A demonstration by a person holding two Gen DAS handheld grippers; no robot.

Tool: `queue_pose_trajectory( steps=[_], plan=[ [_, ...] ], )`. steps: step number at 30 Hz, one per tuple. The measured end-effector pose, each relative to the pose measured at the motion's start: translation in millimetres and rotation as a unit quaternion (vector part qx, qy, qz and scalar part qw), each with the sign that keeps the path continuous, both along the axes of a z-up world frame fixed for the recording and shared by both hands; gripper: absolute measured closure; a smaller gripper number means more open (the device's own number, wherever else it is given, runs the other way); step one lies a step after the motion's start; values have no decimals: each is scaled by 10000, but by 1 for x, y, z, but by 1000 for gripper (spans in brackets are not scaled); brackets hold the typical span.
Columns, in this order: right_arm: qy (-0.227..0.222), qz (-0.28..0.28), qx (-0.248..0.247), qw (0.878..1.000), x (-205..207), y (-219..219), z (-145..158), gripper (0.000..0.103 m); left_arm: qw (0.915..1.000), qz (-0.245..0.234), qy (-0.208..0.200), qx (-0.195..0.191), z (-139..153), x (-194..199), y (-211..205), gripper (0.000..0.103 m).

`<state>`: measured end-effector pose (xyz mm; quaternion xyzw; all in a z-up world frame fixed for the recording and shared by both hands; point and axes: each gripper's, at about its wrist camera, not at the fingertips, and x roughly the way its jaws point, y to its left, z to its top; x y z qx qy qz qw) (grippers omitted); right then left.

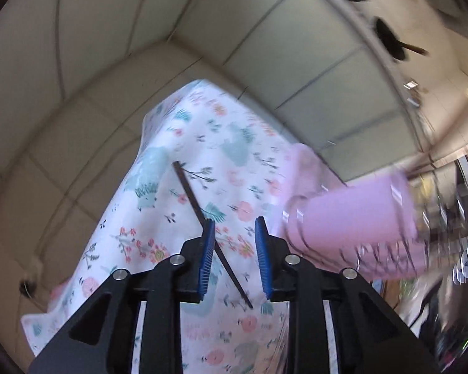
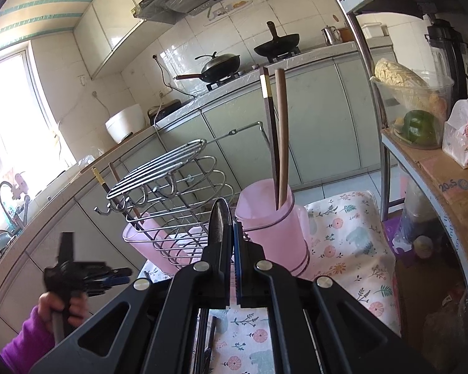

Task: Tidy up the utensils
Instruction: 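Carry both chopsticks up and over the tall pink cup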

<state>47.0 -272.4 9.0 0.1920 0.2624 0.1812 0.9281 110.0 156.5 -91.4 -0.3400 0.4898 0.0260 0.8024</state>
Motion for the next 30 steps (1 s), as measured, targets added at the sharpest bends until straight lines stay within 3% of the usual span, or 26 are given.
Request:
queue_pose_trajectory(
  steps=[6, 9, 14, 16, 17, 18, 23, 30],
  plan=[
    [105, 29, 39, 9999, 4, -2, -7, 102, 9959, 326, 543, 642, -22, 30, 0, 77],
    [141, 36, 76, 9999, 7, -5, -10, 101, 9932, 433, 792, 731, -34, 41, 2, 77],
    [224, 71, 124, 9996, 12, -7, -17, 101, 9919, 569, 833, 770, -44, 48, 5, 77],
    [277, 87, 146, 9995, 14, -6, -21, 101, 9911, 607, 857, 816, -45, 49, 6, 81],
    [290, 91, 148, 9994, 15, -6, -22, 101, 9902, 618, 884, 885, -45, 50, 6, 90],
    [307, 109, 163, 9993, 16, -5, -23, 101, 9893, 611, 902, 968, -46, 49, 7, 93],
    [297, 152, 166, 9993, 15, -3, -24, 101, 9919, 506, 675, 951, -39, 39, 7, 97],
    [263, 119, 218, 9993, 12, -5, -23, 101, 9943, 165, -227, 1026, 4, -5, -14, 97]
  ],
)
